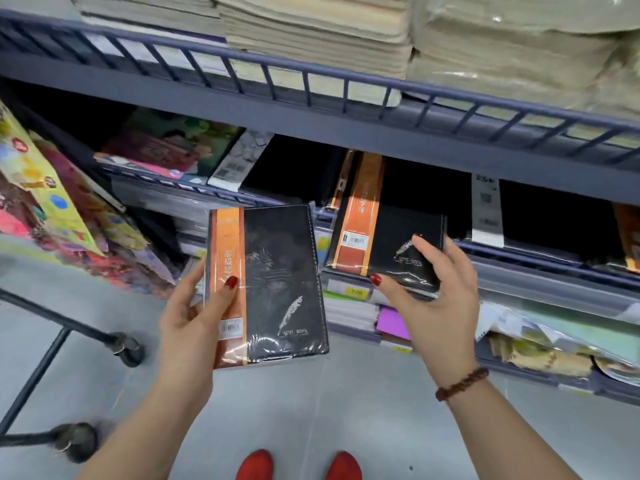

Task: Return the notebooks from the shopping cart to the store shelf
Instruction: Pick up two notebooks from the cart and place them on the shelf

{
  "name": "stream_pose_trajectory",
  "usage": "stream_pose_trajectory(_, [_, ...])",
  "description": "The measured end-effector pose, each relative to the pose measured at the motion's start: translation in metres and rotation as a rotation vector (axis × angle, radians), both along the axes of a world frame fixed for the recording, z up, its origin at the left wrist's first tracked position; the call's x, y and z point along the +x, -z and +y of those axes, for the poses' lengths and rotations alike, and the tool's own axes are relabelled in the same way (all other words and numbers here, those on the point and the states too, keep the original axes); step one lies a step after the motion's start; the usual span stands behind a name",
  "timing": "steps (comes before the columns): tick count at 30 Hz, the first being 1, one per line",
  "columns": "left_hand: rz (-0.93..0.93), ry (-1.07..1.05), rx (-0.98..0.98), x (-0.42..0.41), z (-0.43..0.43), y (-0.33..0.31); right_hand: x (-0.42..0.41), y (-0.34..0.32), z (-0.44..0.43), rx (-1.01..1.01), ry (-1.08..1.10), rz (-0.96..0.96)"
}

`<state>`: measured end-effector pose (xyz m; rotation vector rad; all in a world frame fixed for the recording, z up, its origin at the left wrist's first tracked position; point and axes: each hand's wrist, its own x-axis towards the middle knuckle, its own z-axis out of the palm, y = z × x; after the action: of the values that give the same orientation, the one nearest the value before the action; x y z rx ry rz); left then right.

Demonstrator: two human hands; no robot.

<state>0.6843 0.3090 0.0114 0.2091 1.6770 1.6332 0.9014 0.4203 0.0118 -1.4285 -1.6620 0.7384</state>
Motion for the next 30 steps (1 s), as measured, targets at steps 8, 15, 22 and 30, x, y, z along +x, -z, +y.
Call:
stream_pose_trajectory(8, [0.037,0.043,0.027,-0.006,-0.002,0.005,-0.032,-0.008,0.05,-0.028,0.021,-0.073])
stream_pose_trajectory(15, [0.063,0.051,0.047,-0.005,0.008,0.006,-0.033,-0.009,0.072,-0.089,0.018,-0.102])
stream_pose_trajectory(22, [0.07,0.008,0.075,0.002,0.008,0.0,-0.031,-0.008,0.066,-0.106,-0.016,-0.047])
stream_pose_trajectory(30, [0.099,0.058,0.128,0.015,0.035,-0.012,-0.015,-0.015,0.012,0.041,-0.273,0.164])
